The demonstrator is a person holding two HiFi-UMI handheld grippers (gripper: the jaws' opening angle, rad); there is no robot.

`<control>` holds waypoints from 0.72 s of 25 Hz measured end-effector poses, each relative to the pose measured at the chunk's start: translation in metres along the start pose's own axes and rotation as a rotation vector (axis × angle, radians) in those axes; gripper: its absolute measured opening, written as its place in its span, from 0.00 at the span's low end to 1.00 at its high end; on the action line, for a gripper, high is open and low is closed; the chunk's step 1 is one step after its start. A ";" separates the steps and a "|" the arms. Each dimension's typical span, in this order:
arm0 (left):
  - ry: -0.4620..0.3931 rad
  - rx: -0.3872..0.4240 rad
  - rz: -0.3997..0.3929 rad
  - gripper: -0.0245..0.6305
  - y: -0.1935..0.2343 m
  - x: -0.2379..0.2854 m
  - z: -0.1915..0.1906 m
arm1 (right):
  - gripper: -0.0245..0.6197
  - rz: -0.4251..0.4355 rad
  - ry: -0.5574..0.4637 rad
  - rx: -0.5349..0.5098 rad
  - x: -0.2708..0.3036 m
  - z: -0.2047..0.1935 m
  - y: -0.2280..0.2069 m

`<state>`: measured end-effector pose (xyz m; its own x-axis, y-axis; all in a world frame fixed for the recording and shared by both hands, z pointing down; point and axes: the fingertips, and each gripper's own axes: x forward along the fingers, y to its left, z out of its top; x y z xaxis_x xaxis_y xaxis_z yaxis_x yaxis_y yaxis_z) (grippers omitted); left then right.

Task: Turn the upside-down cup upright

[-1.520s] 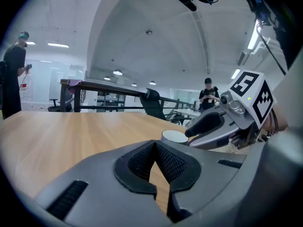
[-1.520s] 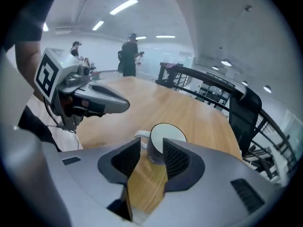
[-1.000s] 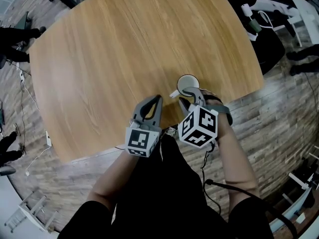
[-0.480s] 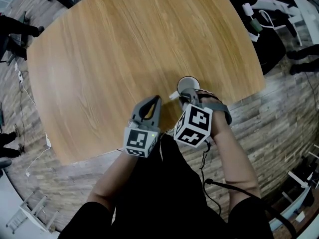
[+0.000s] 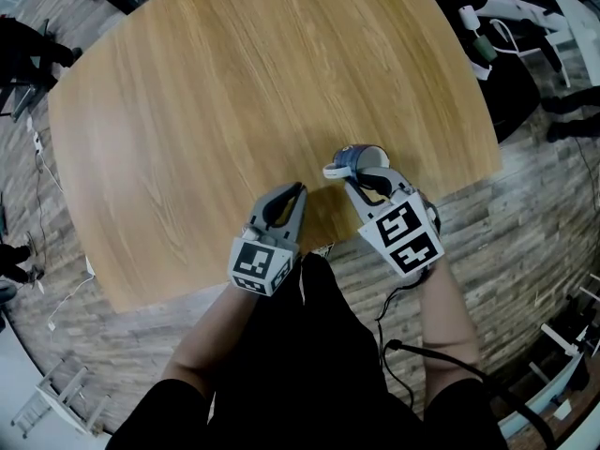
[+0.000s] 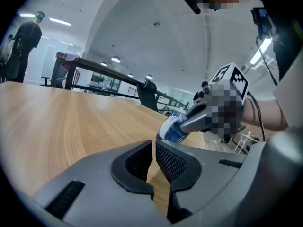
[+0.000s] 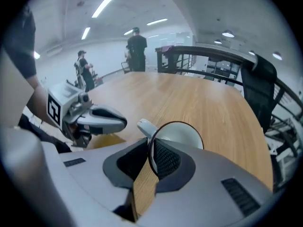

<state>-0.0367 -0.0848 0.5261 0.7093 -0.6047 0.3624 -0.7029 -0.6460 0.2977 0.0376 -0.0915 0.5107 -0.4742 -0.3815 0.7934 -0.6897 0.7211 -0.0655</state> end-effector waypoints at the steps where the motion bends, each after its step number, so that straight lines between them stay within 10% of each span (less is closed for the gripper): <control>1: -0.001 -0.022 -0.010 0.06 -0.002 0.001 -0.002 | 0.11 0.013 -0.041 0.061 -0.002 0.002 -0.003; 9: -0.022 -0.166 -0.134 0.20 -0.022 0.024 0.004 | 0.10 0.107 -0.327 0.474 -0.020 0.018 -0.036; 18: -0.217 -0.567 -0.356 0.50 -0.029 0.048 0.048 | 0.10 0.332 -0.569 0.685 -0.049 0.058 -0.041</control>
<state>0.0200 -0.1172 0.4923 0.8548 -0.5189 -0.0091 -0.3039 -0.5146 0.8017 0.0572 -0.1358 0.4393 -0.7743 -0.5730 0.2684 -0.5573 0.4166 -0.7183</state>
